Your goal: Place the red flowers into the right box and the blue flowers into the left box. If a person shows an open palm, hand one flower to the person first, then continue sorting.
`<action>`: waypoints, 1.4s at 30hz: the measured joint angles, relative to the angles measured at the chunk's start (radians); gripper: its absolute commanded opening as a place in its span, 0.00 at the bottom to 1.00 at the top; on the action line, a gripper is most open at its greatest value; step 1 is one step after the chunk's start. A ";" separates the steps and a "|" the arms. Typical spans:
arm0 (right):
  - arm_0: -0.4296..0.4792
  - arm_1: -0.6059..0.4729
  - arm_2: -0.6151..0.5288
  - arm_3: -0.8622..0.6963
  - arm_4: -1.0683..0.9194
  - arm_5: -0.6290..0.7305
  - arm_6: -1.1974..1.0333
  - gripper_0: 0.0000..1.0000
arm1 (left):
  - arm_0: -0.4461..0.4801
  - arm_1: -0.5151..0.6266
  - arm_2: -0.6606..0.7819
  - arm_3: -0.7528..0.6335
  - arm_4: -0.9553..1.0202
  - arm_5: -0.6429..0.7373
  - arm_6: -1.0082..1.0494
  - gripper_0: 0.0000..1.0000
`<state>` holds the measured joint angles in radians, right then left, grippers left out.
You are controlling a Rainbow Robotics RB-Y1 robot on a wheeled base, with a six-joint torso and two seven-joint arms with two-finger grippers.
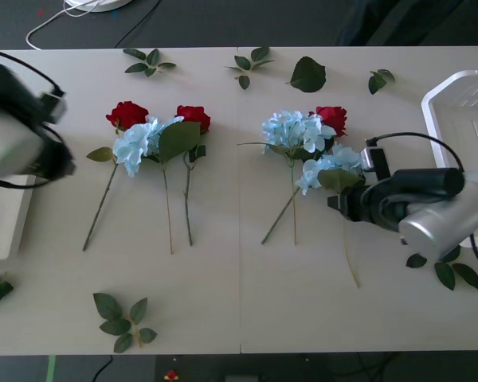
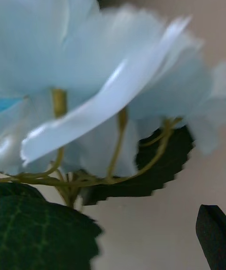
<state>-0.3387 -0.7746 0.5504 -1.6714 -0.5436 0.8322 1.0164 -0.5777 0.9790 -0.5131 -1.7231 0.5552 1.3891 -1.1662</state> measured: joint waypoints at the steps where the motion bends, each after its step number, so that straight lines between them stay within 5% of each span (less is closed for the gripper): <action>1: -0.005 0.000 0.014 0.000 0.014 0.000 -0.024 1.00 | -0.018 0.000 -0.040 0.000 -0.007 -0.005 0.048 0.93; 6: -0.022 0.010 0.065 0.001 0.093 0.000 -0.093 0.95 | -0.075 -0.002 -0.195 -0.001 -0.068 -0.084 0.101 0.93; 8: -0.024 0.012 0.073 0.001 0.106 0.000 -0.129 0.57 | -0.080 -0.010 -0.224 -0.001 -0.108 -0.115 0.101 0.93; 10: -0.024 0.013 0.075 0.001 0.114 0.000 -0.144 0.00 | -0.080 -0.029 -0.233 0.001 -0.137 -0.125 0.101 0.93; 25: -0.024 0.016 0.076 0.004 0.124 0.000 -0.144 0.00 | -0.081 -0.288 -0.232 0.362 -0.310 -0.416 0.114 0.93; 37: -0.025 0.016 0.068 0.004 0.148 0.004 -0.144 0.00 | -0.082 -0.294 -0.211 0.400 -0.247 -0.483 0.192 0.93; 42: -0.025 0.017 -0.003 -0.024 0.147 0.143 -0.144 0.00 | -0.053 -0.297 -0.178 0.405 -0.243 -0.548 0.280 0.93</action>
<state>-0.3636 -0.7577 0.5477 -1.6955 -0.3962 0.9748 0.8725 -0.6306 0.6822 -0.6916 -1.3178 0.3126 0.8413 -0.8859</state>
